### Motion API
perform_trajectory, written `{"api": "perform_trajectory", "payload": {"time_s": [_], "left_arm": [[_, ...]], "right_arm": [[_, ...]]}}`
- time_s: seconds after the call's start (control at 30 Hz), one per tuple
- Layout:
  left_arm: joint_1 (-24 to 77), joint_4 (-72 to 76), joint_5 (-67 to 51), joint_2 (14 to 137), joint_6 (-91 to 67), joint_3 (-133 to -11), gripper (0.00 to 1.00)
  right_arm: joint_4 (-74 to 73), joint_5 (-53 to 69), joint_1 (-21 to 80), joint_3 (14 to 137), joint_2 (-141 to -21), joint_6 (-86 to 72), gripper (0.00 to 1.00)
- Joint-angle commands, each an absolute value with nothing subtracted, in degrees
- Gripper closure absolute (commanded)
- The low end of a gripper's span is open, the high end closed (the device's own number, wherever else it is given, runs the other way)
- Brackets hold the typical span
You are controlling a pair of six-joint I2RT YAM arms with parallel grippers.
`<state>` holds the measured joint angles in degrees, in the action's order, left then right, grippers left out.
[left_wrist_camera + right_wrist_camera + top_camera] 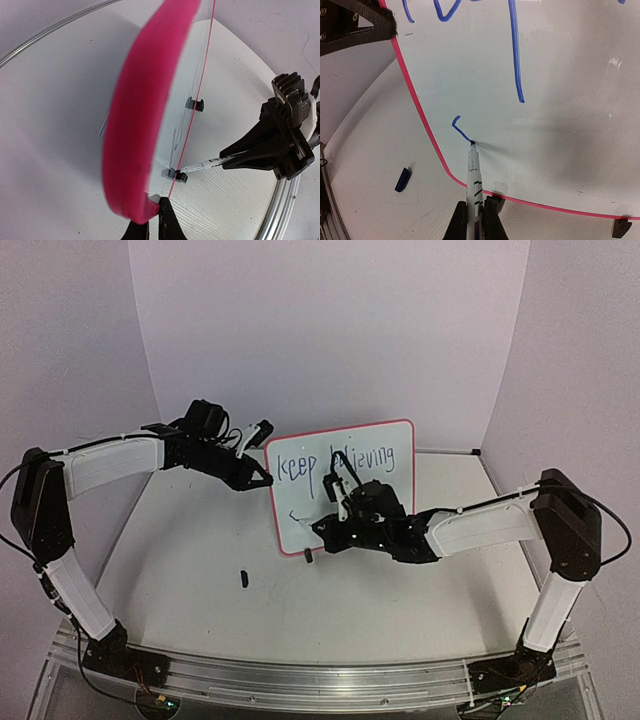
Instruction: Write a sentence on the whiteboard
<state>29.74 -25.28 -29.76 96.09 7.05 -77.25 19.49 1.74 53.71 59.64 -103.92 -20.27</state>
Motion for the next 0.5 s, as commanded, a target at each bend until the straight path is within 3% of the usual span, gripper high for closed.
{"api": "perform_trajectory", "payload": {"time_s": [0.0,0.47], "left_arm": [[31.19,-32.79,-25.67,99.05,9.30,-76.47,1.00],[31.20,-32.94,-25.43,98.88,9.36,-76.47,1.00]], "right_arm": [[18.71,1.27,53.98,60.68,-103.22,-19.41,1.00],[19.05,3.52,55.61,64.60,-105.52,-18.44,1.00]]}}
